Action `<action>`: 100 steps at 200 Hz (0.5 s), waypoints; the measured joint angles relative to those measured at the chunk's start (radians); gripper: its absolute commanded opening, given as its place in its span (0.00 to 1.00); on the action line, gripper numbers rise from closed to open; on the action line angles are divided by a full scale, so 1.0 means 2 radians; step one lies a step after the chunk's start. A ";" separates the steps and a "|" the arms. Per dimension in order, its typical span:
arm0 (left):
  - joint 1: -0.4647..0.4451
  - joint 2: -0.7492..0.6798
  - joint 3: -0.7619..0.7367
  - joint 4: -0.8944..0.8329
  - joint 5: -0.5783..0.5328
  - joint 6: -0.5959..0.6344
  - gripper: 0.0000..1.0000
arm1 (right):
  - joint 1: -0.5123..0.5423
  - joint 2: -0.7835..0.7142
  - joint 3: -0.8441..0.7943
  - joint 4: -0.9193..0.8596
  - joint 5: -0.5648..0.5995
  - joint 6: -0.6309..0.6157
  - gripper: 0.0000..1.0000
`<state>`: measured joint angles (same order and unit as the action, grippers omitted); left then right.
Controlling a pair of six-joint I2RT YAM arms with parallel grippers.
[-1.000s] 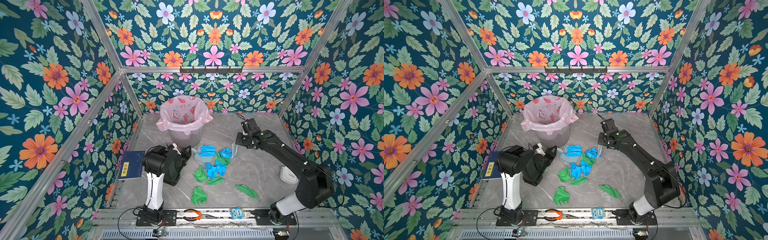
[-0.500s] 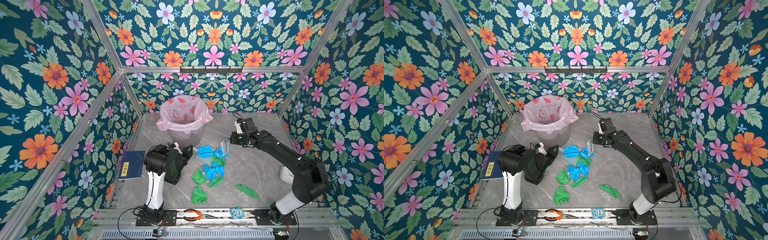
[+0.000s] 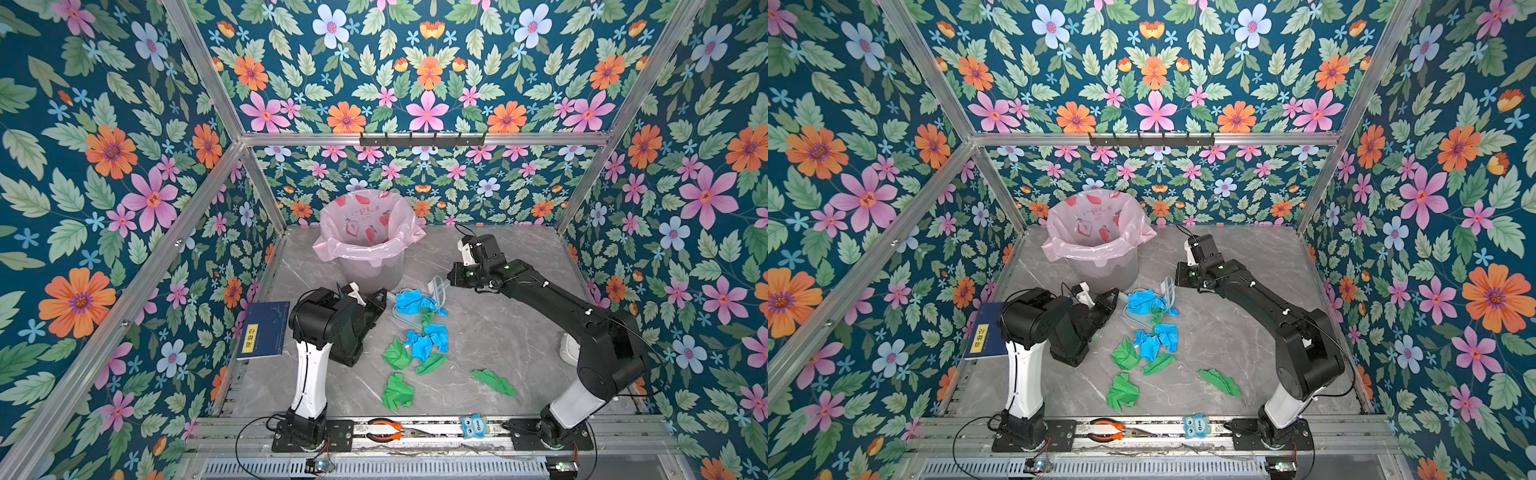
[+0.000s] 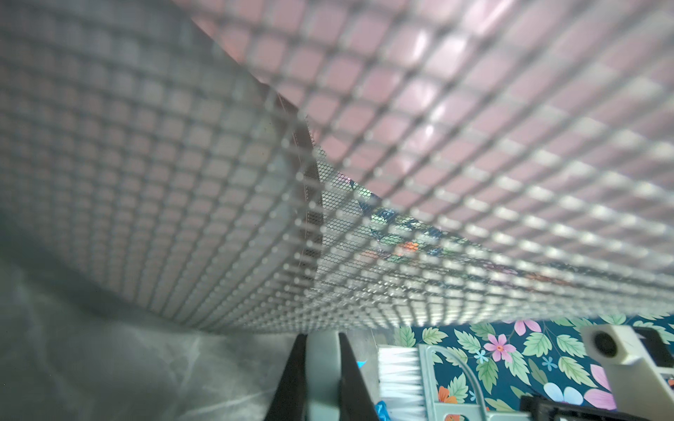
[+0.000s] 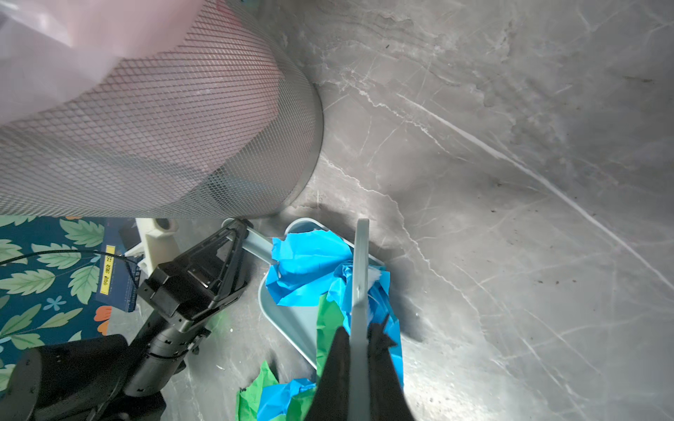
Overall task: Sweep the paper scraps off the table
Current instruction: 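Sweep blue scraps with the right gripper's brush toward the dustpan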
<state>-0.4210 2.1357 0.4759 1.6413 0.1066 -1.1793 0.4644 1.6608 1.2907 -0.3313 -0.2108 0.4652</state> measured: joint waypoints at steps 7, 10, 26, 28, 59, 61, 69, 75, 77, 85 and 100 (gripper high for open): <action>0.000 0.000 0.001 0.000 0.001 0.000 0.00 | 0.002 0.006 0.004 0.006 -0.002 0.000 0.00; 0.000 0.000 0.001 0.000 0.001 0.000 0.00 | 0.004 0.009 0.005 0.007 -0.002 0.000 0.00; 0.000 -0.003 0.001 -0.003 0.002 -0.003 0.00 | 0.011 0.021 0.011 0.006 -0.001 0.002 0.00; 0.000 -0.004 0.001 -0.004 0.002 -0.003 0.00 | 0.011 0.022 0.011 0.006 -0.001 0.002 0.00; 0.000 -0.020 -0.004 -0.006 0.004 -0.006 0.00 | 0.019 0.026 0.016 0.007 0.001 0.004 0.00; 0.000 -0.020 -0.004 -0.006 0.004 -0.006 0.00 | 0.020 0.026 0.016 0.007 0.001 0.004 0.00; 0.000 -0.023 -0.004 -0.007 0.005 -0.010 0.00 | 0.019 0.026 0.016 0.007 0.002 0.005 0.00; 0.000 -0.023 -0.004 -0.007 0.005 -0.010 0.00 | 0.019 0.025 0.016 0.007 0.003 0.007 0.00; 0.000 -0.023 -0.004 -0.007 0.006 -0.010 0.00 | 0.020 0.025 0.016 0.007 0.003 0.007 0.00; 0.000 -0.024 -0.004 -0.008 0.006 -0.012 0.00 | 0.020 0.024 0.018 0.006 0.003 0.007 0.00; 0.000 -0.023 -0.002 -0.009 0.008 -0.015 0.00 | 0.022 0.020 0.025 -0.002 0.007 0.009 0.00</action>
<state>-0.4210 2.0888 0.4709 1.6230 0.1234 -1.2102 0.5091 1.7000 1.3403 -0.3344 -0.1974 0.4839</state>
